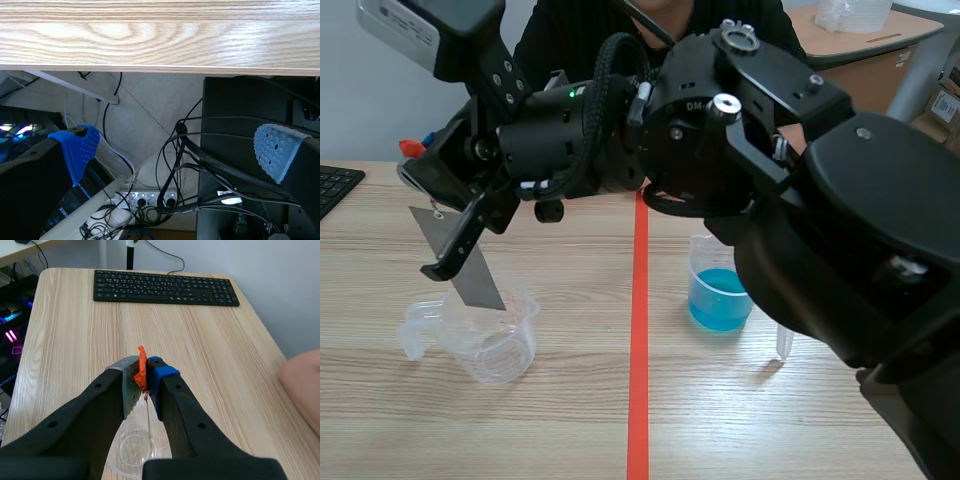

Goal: Do the redox reaction experiment.
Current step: 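Put the plate into the left beaker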

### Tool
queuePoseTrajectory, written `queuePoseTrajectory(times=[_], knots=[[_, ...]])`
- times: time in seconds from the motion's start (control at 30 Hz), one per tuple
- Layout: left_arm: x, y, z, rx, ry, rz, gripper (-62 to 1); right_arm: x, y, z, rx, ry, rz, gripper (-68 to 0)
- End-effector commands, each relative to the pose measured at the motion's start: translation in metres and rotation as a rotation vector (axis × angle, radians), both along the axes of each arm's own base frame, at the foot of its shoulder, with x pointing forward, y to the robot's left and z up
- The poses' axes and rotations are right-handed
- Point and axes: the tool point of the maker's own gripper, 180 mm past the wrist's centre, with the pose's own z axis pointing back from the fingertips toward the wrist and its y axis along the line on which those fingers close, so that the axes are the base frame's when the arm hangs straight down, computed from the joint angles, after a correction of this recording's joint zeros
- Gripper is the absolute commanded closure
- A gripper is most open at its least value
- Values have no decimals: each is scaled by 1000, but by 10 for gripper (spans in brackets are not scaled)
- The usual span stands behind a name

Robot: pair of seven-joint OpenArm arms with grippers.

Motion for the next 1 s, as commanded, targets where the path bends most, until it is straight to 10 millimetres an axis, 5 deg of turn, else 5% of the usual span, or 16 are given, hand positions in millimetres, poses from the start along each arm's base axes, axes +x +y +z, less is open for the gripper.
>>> queuePoseTrajectory(times=[0.0,0.57,0.97], knots=[[2,-1,2,-2,-13,0,-623,3,4,13,48,-18,5,-15],[5,-1,2,-1,-21,0,-623,13,4,-38,-32,3,-15,-16],[5,-1,2,-1,-21,1,-623,8,6,-39,-33,-6,14,-338]])
